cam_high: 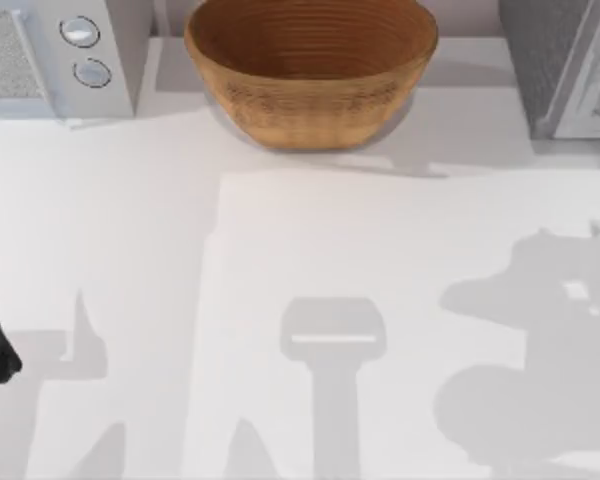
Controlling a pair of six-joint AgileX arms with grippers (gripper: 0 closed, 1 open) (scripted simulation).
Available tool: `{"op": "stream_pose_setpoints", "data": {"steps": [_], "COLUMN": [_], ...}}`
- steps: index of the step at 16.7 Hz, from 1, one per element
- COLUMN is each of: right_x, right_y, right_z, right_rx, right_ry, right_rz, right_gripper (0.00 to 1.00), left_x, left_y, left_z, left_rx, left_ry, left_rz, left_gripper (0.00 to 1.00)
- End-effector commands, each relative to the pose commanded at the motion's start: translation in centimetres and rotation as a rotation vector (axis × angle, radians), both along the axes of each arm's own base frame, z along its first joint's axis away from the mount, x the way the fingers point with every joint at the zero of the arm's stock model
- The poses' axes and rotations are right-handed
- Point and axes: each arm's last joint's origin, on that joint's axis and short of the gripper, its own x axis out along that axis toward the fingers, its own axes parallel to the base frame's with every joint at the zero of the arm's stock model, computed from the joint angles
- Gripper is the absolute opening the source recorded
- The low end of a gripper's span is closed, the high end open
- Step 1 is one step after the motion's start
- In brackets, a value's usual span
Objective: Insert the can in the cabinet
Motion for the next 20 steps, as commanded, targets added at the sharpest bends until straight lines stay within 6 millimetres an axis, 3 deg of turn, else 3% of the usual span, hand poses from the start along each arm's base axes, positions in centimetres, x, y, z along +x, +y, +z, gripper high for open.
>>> {"op": "stream_pose_setpoints", "data": {"steps": [4,12,16,20], "right_x": [-0.8,-1.4,-4.3,-8.9], "right_y": [0.2,0.4,1.6,3.4], "right_z": [3.2,3.8,5.5,6.2], "right_rx": [-0.008,-0.009,-0.021,-0.026], "right_ry": [-0.021,-0.034,-0.087,-0.146], "right_rz": [-0.002,-0.006,-0.009,-0.002], "right_gripper": [0.0,0.0,0.0,0.0], "left_x": [0.0,0.0,0.0,0.0], "left_y": [0.0,0.0,0.0,0.0], "left_z": [0.0,0.0,0.0,0.0], "left_rx": [0.0,0.0,0.0,0.0], "left_ry": [0.0,0.0,0.0,0.0], "left_rz": [0.0,0.0,0.0,0.0], "left_gripper": [1.0,1.0,1.0,1.0]}}
